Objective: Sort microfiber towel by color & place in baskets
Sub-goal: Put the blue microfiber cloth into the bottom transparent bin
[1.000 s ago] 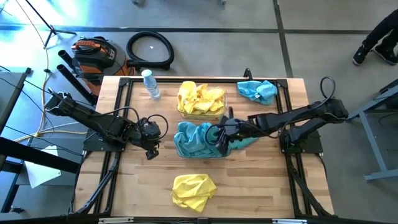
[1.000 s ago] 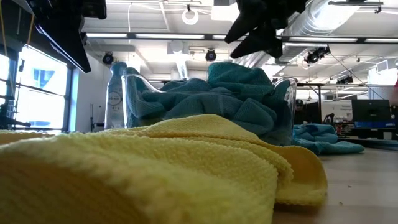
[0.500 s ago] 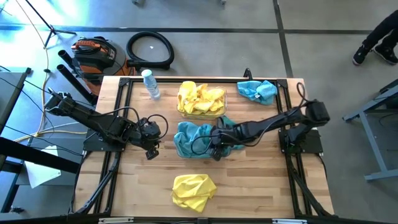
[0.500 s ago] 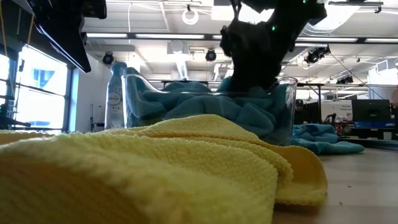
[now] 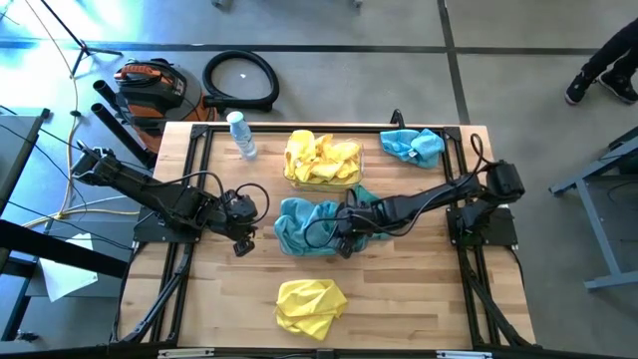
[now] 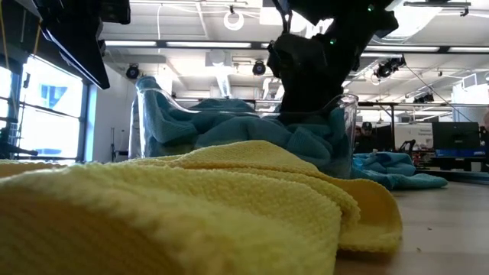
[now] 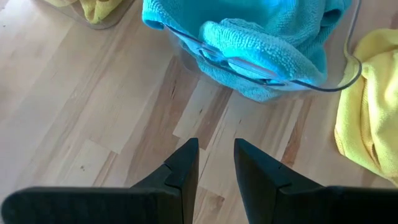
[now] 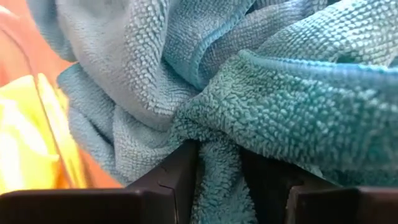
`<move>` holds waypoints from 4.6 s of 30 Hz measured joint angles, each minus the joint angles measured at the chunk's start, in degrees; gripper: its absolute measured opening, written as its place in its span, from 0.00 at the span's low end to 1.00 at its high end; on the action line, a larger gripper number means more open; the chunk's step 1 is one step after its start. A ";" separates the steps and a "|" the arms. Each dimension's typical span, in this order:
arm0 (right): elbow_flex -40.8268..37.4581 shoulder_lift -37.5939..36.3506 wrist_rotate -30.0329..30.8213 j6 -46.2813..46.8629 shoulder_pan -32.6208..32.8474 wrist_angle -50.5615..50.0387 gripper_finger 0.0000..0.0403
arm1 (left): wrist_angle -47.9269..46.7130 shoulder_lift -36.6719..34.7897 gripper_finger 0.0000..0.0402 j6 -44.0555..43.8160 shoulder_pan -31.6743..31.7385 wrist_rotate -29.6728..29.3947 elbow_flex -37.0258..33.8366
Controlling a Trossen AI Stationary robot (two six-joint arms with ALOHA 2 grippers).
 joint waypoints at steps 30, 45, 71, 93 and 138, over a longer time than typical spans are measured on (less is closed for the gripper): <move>-0.02 -18.17 8.40 18.33 2.36 -27.89 0.30 | 0.23 0.02 0.20 -3.76 -0.88 3.06 0.00; -18.36 -38.75 13.22 27.61 -0.36 -31.58 0.30 | 2.83 0.02 0.18 -9.61 -0.81 2.85 0.02; -14.34 -26.72 6.94 -8.24 -55.44 -20.13 0.47 | 6.18 1.00 0.18 -13.62 4.17 -1.75 0.07; -13.94 -12.00 7.37 -11.86 -62.29 -18.43 0.07 | 6.12 3.59 0.18 -15.08 4.57 -1.84 0.04; 19.76 -40.13 44.35 -1.13 -3.94 -21.19 0.00 | 5.83 5.42 0.18 3.55 4.57 -0.20 0.04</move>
